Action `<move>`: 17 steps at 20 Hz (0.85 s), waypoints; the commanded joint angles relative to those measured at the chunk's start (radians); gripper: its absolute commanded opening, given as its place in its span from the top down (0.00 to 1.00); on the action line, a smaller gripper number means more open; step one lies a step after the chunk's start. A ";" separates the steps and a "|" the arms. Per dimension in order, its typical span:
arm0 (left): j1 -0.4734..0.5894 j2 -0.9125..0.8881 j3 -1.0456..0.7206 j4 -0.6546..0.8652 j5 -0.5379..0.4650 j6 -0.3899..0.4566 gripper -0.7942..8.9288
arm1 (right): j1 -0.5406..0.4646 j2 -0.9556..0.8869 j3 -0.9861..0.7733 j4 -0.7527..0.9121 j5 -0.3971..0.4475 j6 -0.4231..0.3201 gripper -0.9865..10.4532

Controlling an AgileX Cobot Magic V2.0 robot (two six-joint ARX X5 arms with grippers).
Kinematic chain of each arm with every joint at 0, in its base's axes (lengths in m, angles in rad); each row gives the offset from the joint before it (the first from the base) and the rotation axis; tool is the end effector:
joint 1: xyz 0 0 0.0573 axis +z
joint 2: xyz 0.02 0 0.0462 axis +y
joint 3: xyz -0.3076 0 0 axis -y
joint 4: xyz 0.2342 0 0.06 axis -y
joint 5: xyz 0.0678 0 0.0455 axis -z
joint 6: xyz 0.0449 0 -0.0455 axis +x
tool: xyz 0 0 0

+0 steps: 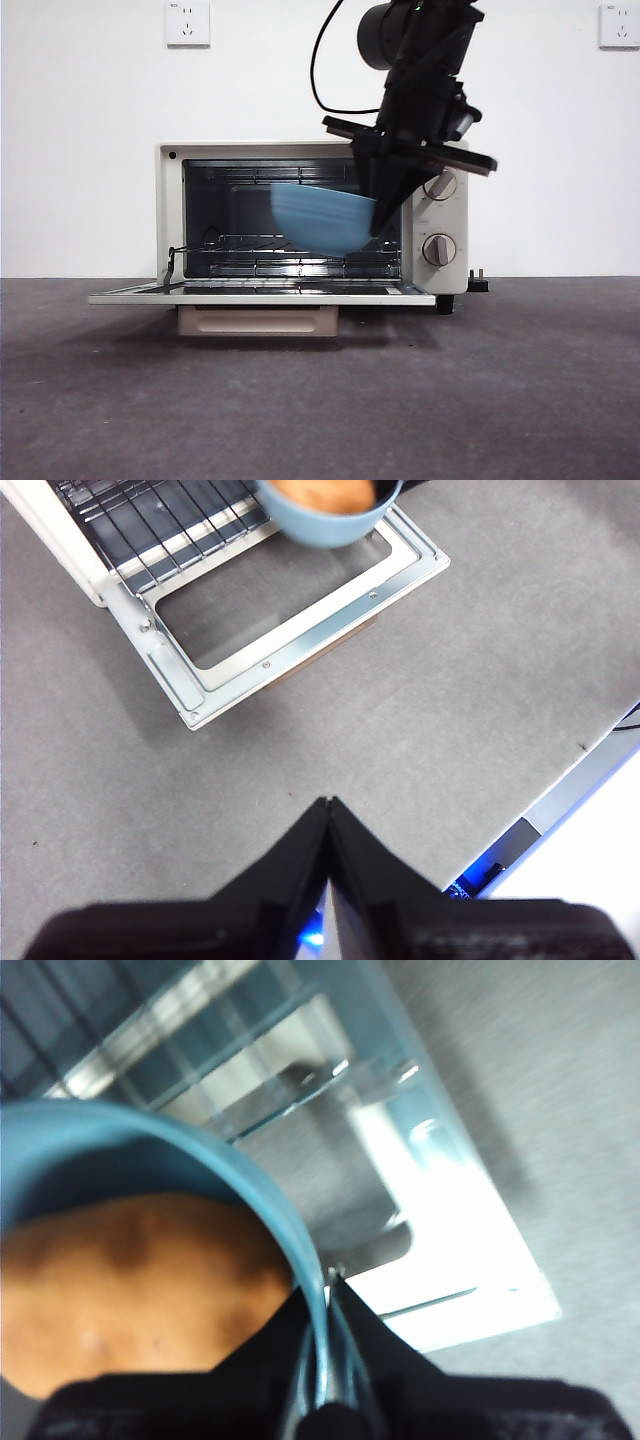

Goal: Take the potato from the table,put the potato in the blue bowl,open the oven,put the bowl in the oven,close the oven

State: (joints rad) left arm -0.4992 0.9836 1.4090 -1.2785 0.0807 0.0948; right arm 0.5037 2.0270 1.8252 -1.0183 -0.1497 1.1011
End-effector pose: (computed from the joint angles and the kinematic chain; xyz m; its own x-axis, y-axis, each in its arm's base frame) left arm 0.0967 -0.0569 0.4261 0.5369 -0.3846 -0.7509 0.5840 0.8118 0.0018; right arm 0.3782 0.2161 0.2861 0.2255 0.2946 -0.9286 0.4971 0.7850 0.3697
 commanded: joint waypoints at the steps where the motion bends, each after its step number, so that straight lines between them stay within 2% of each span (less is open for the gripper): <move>1: -0.003 -0.003 -0.006 0.003 -0.003 0.014 0.92 | 0.001 0.021 0.005 0.070 0.016 0.072 0.92; 4: -0.003 -0.004 -0.006 0.009 -0.003 0.015 0.92 | 0.000 0.022 0.005 0.129 0.018 0.154 0.92; 6: -0.003 -0.004 -0.006 0.008 -0.003 0.018 0.92 | 0.000 0.022 0.010 0.108 -0.016 0.152 0.92; 13: -0.003 -0.004 -0.006 0.011 -0.002 0.030 0.92 | 0.000 0.022 0.037 0.075 0.123 0.191 0.92; 17: -0.003 -0.004 -0.006 0.013 -0.002 0.029 0.92 | 0.000 0.024 0.037 0.103 0.139 0.224 0.92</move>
State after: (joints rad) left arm -0.4995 0.9833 1.4090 -1.2697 0.0807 0.1123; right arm 0.5007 2.0357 1.8572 -0.9222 -0.0166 1.3087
